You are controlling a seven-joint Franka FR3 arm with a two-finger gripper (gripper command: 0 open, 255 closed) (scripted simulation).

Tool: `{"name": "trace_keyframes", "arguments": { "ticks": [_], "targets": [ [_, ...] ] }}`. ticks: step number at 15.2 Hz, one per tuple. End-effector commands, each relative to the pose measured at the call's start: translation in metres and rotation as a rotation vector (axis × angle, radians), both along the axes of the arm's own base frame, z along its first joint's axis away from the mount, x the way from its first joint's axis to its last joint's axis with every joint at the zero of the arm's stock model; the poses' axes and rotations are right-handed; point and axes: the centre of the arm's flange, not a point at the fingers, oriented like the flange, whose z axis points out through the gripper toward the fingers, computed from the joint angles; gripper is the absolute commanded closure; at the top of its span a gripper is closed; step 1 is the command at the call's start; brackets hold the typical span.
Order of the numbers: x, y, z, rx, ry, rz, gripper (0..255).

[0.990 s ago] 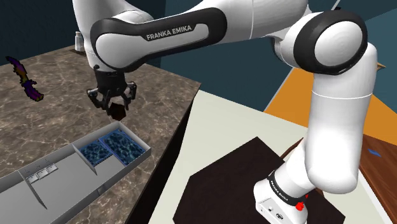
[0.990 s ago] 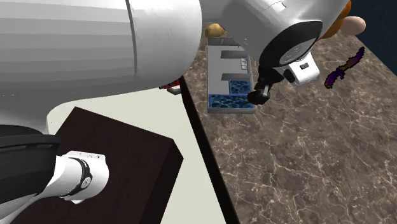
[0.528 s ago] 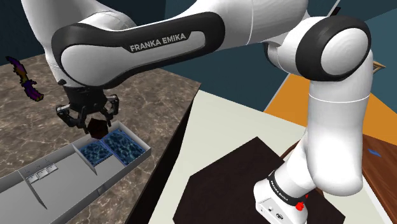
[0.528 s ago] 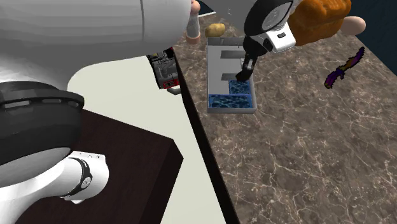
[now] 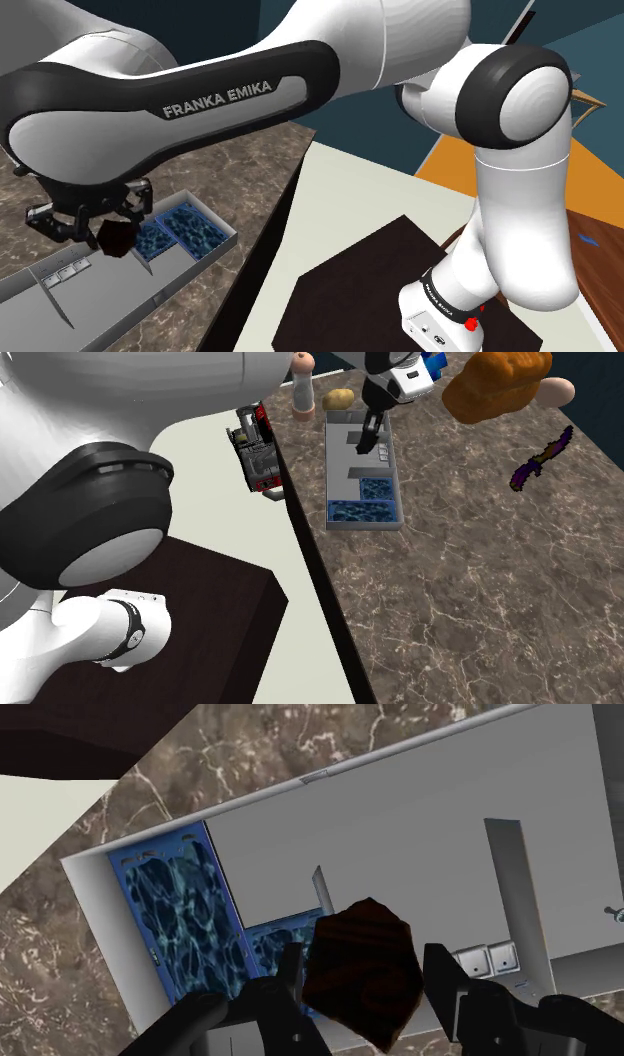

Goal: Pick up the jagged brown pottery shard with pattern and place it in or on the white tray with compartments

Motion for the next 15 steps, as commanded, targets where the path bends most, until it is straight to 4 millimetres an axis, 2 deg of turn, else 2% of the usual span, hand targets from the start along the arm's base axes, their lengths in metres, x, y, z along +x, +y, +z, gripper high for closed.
{"name": "trace_keyframes", "arguments": {
  "ticks": [1, 12, 15],
  "targets": [
    [-0.002, 0.002, -0.008, 0.0, 0.0, -0.001, 255],
    [-0.002, 0.002, -0.067, 0.0, 0.0, -0.001, 255],
    [-0.002, 0.002, -0.07, 0.0, 0.0, -0.001, 255]
  ]
}}
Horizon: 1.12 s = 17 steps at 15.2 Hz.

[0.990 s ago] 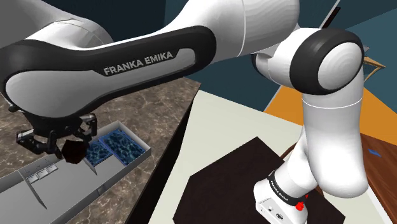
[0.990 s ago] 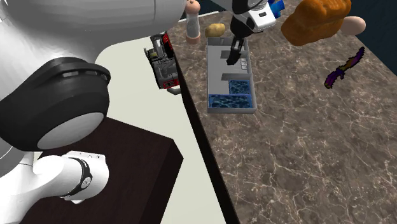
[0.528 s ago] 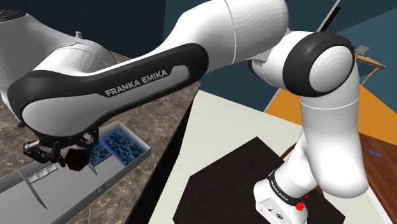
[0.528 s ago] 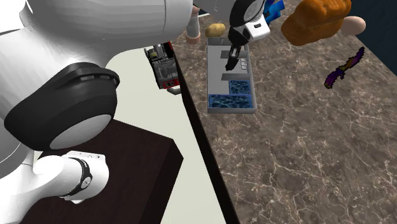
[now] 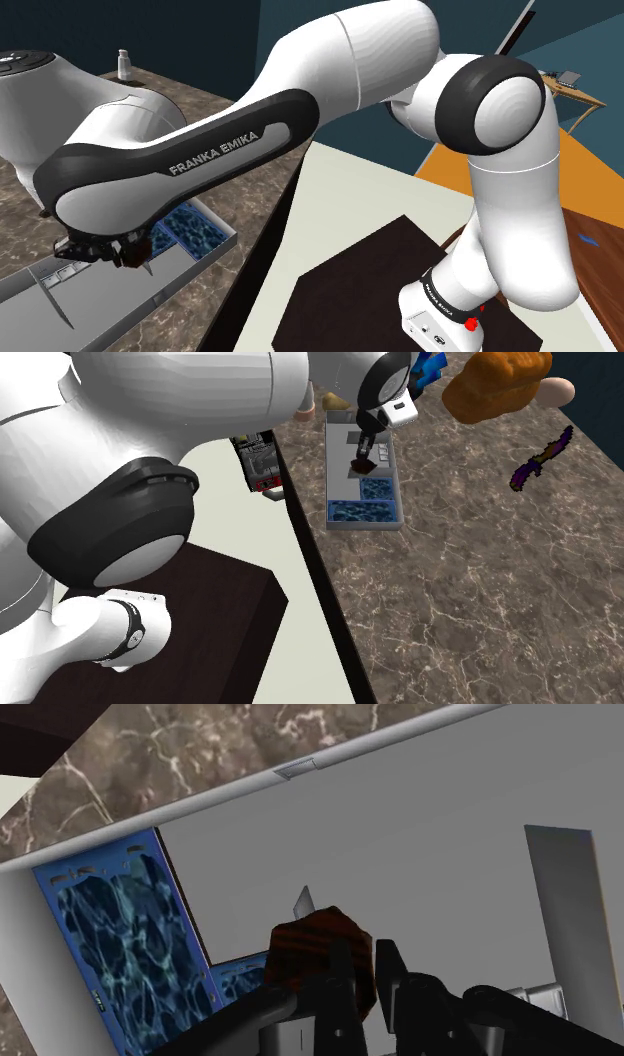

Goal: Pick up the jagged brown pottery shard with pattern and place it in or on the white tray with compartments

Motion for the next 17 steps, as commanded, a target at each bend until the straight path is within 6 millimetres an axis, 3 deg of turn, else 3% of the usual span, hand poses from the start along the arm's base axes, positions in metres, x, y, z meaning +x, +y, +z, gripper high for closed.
{"name": "trace_keyframes", "arguments": {
  "ticks": [1, 5, 6, 11, 15, 17],
  "targets": [
    [0.001, 0.0, -0.006, -0.006, 0.004, -0.001, 255],
    [0.001, 0.0, -0.006, -0.005, 0.004, -0.001, 255],
    [0.001, 0.0, -0.005, -0.006, 0.004, -0.001, 0],
    [0.001, 0.0, -0.006, -0.005, 0.004, -0.001, 0],
    [0.001, 0.002, 0.044, -0.005, 0.004, -0.001, 0],
    [0.001, 0.002, 0.044, -0.005, 0.004, -0.001, 0]
  ]
}}
